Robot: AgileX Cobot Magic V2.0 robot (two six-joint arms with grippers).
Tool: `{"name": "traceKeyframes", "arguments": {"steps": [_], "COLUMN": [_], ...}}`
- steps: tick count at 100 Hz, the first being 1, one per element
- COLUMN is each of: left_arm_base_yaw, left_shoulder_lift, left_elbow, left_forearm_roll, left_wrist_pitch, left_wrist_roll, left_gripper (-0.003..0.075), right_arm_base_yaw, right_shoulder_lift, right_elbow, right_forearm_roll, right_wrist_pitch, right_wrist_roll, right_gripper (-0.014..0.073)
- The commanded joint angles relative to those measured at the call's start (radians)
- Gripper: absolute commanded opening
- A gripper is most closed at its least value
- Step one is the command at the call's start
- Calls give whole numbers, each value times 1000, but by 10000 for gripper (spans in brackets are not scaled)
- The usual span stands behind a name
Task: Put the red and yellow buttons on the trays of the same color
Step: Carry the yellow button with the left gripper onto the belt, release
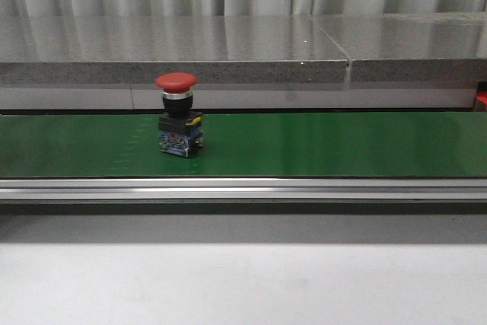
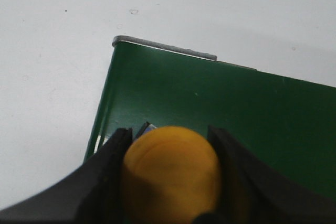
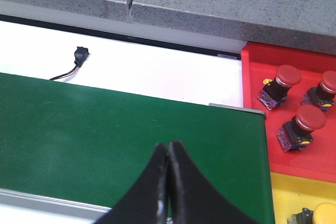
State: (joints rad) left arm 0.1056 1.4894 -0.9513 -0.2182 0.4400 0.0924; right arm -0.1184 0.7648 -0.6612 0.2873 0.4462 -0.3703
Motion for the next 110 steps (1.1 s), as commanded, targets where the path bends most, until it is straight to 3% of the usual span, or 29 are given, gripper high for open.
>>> {"name": "traceKeyframes", "arguments": {"steps": [1,47,59,71,81,110], "left_arm_base_yaw": [-7,-7,-7,-7,-7,-7], "left_shoulder_lift": [-40,-40,-40,-40,-40,-40], "left_elbow": [-19,-11,-11,-11,-11,-61], "left_forearm_roll": [-10,-10,-10,-10,-10,-19], "left_wrist_pitch": [-60,-16,-12,-7,-7,-22], "left_wrist_roll": [0,-1,-1,-1,-1,-1], "left_gripper": [45,62,175,405,531,552], "right_arm_base_yaw": [2,2,2,2,2,2], "right_shoulder_lift": [-7,-7,-7,-7,-7,-7], "right_elbow": [-28,-28,-28,-28,-28,-28], "right_forearm_roll": [4,4,4,4,4,4], "right_wrist_pitch": [-77,-77,-77,-77,-77,-77], "right_wrist_roll": [-5,-5,-5,-5,-5,-5], "right_gripper": [-120,-120,-120,-120,-120,-120]}}
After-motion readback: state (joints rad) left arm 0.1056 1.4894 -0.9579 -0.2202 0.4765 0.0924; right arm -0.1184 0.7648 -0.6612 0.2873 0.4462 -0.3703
